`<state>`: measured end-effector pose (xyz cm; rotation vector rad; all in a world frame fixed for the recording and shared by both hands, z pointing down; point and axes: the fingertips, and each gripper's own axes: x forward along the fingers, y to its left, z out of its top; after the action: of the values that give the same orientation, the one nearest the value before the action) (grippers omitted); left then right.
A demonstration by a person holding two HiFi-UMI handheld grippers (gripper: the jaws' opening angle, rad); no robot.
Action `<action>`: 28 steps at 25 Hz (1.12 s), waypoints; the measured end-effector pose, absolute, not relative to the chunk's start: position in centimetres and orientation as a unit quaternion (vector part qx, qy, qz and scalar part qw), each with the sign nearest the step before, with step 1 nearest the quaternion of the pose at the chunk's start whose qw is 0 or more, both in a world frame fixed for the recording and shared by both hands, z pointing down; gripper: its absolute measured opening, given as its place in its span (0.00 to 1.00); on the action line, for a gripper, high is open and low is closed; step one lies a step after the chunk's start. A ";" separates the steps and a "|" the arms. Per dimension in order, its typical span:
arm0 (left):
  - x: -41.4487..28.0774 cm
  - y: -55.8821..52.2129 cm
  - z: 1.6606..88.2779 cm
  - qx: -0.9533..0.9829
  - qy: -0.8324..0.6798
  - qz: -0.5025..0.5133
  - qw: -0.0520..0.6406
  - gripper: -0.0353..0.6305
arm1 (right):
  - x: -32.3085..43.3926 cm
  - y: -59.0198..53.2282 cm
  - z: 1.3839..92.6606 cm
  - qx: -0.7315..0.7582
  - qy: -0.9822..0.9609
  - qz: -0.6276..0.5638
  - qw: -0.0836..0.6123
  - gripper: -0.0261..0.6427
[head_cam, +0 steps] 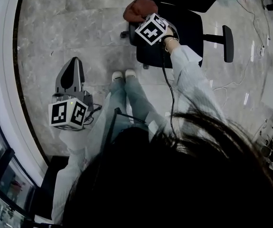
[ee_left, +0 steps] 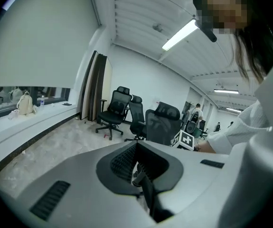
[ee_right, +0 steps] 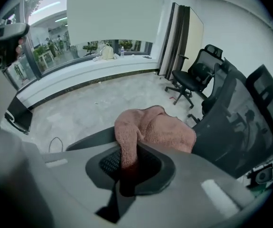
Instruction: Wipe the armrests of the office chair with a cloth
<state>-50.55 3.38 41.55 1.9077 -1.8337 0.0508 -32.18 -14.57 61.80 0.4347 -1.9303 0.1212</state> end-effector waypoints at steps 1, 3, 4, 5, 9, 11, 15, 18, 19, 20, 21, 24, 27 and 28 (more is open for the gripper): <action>-50.0 3.1 41.3 0.703 -0.668 0.013 0.243 0.06 | -31.9 -13.1 61.6 0.177 -0.818 0.057 0.545 0.08; -49.0 2.5 40.6 0.712 -0.661 0.007 0.237 0.06 | -31.5 -10.1 61.1 0.169 -0.826 0.068 0.533 0.08; -48.5 2.3 40.3 0.718 -0.656 0.005 0.234 0.06 | -31.3 -8.6 60.8 0.170 -0.830 0.075 0.526 0.08; -47.9 2.1 40.0 0.723 -0.651 0.003 0.231 0.06 | -31.0 -7.2 60.6 0.172 -0.834 0.083 0.518 0.08; -45.8 1.7 39.3 0.738 -0.634 -0.002 0.230 0.06 | -29.5 -2.7 59.6 0.165 -0.843 0.080 0.505 0.08; -45.0 1.7 39.5 0.741 -0.629 -0.001 0.236 0.06 | -28.7 -1.3 59.4 0.155 -0.844 0.080 0.507 0.08; -44.3 1.8 40.3 0.742 -0.624 0.006 0.246 0.06 | -27.8 -1.2 59.3 0.152 -0.848 0.069 0.503 0.08; -44.7 2.0 40.7 0.735 -0.631 0.010 0.250 0.06 | -27.8 -3.7 58.9 0.166 -0.850 0.070 0.496 0.08; -44.9 2.0 40.8 0.731 -0.634 0.011 0.251 0.06 | -27.9 -4.9 58.8 0.172 -0.850 0.071 0.494 0.08; -45.1 2.0 40.9 0.728 -0.637 0.011 0.252 0.06 | -27.9 -6.4 58.7 0.177 -0.849 0.070 0.492 0.08; -45.3 1.9 41.0 0.725 -0.640 0.012 0.253 0.06 | -28.0 -8.0 58.6 0.184 -0.849 0.067 0.491 0.08; -46.6 2.2 41.5 0.716 -0.650 0.022 0.254 0.06 | -29.0 -12.8 58.9 0.204 -0.845 0.053 0.491 0.08; -48.5 2.1 42.4 0.703 -0.662 0.030 0.258 0.06 | -30.2 -17.7 59.6 0.219 -0.835 0.038 0.504 0.08; -49.0 2.1 42.6 0.698 -0.666 0.031 0.260 0.06 | -30.4 -19.2 59.9 0.226 -0.829 0.036 0.510 0.08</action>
<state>-49.04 2.06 42.60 1.8909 -1.8039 0.0830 -30.40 -19.22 59.85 0.5436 -1.9962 0.0856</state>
